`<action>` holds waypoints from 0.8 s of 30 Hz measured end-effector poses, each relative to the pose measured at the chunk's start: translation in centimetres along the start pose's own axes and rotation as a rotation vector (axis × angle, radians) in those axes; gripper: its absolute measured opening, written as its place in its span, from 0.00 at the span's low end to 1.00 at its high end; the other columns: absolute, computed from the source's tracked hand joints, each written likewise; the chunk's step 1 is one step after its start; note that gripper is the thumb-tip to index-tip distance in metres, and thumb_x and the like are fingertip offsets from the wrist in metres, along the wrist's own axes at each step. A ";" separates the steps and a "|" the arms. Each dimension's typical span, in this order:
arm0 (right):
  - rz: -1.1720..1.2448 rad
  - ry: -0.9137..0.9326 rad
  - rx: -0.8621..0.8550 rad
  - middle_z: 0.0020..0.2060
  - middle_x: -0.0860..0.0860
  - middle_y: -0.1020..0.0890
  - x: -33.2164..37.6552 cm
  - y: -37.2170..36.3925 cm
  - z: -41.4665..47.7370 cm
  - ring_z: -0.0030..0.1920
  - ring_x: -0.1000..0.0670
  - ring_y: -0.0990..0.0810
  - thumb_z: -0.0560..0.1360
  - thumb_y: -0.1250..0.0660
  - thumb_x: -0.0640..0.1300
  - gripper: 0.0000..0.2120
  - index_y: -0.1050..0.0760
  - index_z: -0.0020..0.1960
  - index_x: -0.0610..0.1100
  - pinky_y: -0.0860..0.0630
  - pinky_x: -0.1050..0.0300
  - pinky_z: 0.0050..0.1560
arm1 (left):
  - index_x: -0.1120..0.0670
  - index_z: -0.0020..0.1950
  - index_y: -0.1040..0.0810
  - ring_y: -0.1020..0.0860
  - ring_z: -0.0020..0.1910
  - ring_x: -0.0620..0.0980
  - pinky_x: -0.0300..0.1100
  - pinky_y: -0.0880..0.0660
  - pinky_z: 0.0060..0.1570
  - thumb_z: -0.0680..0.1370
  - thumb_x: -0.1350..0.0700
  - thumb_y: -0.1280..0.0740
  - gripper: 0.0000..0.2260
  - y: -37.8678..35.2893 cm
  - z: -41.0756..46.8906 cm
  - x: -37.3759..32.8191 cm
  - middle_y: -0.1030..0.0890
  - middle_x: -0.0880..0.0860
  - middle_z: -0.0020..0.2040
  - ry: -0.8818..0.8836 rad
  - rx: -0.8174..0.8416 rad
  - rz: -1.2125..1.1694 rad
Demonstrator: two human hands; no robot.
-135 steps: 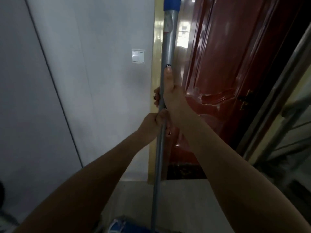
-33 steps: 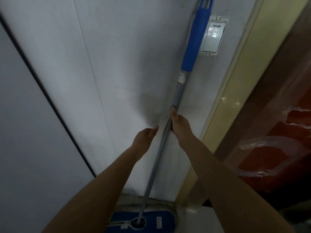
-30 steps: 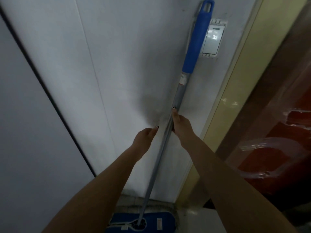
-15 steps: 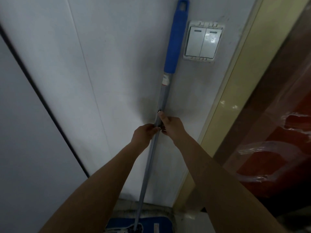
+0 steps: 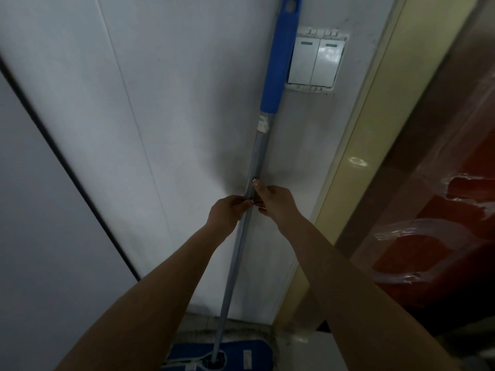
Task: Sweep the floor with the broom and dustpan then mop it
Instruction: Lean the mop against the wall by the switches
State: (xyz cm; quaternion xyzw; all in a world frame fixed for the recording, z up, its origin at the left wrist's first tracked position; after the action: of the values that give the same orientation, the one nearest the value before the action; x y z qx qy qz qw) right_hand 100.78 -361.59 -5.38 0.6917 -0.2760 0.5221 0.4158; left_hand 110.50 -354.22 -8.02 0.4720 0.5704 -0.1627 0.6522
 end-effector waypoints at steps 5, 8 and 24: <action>0.039 -0.015 -0.015 0.47 0.36 0.18 -0.6 0.3 -0.6 0.51 0.37 0.19 0.75 0.35 0.56 0.21 0.21 0.45 0.36 0.23 0.40 0.56 | 0.57 0.62 0.24 0.23 0.54 0.55 0.50 0.27 0.60 0.78 0.50 0.37 0.16 -0.1 -0.3 -0.3 0.20 0.57 0.56 -0.022 -0.003 0.039; 0.058 -0.009 -0.018 0.48 0.35 0.18 -0.6 0.4 -1.0 0.52 0.37 0.19 0.75 0.34 0.56 0.20 0.21 0.44 0.37 0.23 0.40 0.55 | 0.57 0.63 0.25 0.23 0.54 0.55 0.46 0.27 0.57 0.78 0.49 0.37 0.17 0.1 -0.5 -0.3 0.20 0.57 0.56 -0.040 -0.011 0.074; 0.063 0.083 0.172 0.46 0.48 0.18 4.0 -0.3 -5.9 0.46 0.51 0.18 0.74 0.32 0.53 0.15 0.24 0.52 0.43 0.21 0.57 0.49 | 0.55 0.65 0.27 0.23 0.54 0.50 0.47 0.26 0.59 0.75 0.52 0.31 0.20 8.0 -6.5 0.2 0.21 0.53 0.57 -0.089 -0.182 -0.197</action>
State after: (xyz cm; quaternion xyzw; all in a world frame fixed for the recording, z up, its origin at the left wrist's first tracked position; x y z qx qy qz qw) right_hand 99.39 -356.14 -1.01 0.6934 -0.2345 0.5849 0.3494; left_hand 112.69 -344.93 -4.17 0.3450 0.5969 -0.1943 0.6978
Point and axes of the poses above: each hand's wrist, its own z-axis towards the middle knuckle, its own y-axis out of the back of the hand, x = y × z, the point moved 2 cm from there along z, towards the middle knuckle
